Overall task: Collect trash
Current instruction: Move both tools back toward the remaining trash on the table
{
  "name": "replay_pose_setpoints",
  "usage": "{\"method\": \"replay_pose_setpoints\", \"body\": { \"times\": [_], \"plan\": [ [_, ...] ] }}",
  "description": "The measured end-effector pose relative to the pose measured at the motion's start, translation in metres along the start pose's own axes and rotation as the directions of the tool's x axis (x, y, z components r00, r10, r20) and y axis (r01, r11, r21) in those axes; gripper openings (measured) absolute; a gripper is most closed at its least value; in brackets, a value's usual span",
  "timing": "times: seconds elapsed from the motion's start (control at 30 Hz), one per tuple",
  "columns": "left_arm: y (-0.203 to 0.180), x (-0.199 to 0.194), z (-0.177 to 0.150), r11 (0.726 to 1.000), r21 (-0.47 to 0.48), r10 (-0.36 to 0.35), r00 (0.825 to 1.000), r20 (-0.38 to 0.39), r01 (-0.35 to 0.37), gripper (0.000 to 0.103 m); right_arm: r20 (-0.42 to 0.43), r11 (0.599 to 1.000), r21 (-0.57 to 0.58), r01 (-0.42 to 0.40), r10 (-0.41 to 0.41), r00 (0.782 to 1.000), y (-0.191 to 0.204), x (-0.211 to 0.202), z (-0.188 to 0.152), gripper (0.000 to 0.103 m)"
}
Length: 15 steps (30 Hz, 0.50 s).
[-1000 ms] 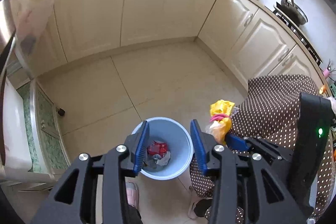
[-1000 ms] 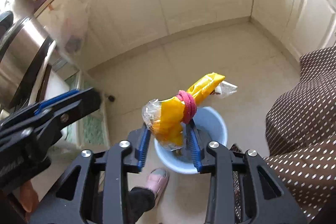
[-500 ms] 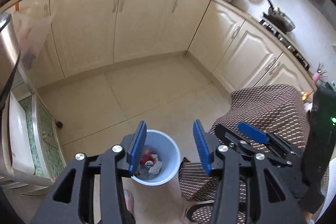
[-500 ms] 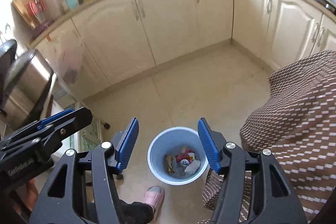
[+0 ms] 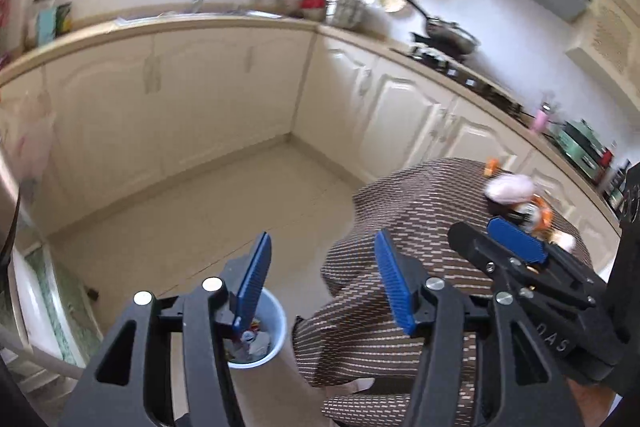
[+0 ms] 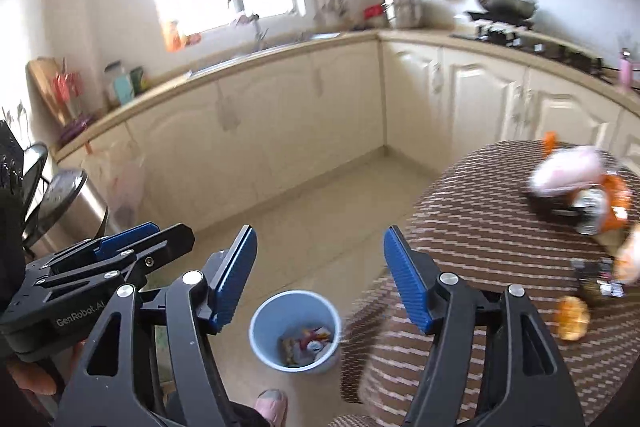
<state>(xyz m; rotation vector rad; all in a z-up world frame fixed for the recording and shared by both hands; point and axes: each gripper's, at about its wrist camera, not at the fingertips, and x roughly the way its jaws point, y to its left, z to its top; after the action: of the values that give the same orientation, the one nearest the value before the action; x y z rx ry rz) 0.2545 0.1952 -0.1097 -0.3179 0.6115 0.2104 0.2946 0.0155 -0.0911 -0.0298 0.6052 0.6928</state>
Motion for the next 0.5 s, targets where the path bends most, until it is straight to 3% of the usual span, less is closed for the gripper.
{"method": "replay_pose_setpoints", "body": {
  "times": [0.27,0.5],
  "plan": [
    [-0.102,-0.008,-0.007,0.981,0.140,-0.131,0.991,-0.016,0.132,0.060,0.084,0.985,0.110,0.134,-0.144,0.986,-0.088,-0.079,-0.011,0.074],
    [-0.181,0.024,-0.023,0.936,0.240,-0.230,0.964,-0.132,0.256,0.068,0.067,0.931,0.245,0.269,-0.293,0.954,-0.172,-0.122,-0.036,0.078]
  ]
}}
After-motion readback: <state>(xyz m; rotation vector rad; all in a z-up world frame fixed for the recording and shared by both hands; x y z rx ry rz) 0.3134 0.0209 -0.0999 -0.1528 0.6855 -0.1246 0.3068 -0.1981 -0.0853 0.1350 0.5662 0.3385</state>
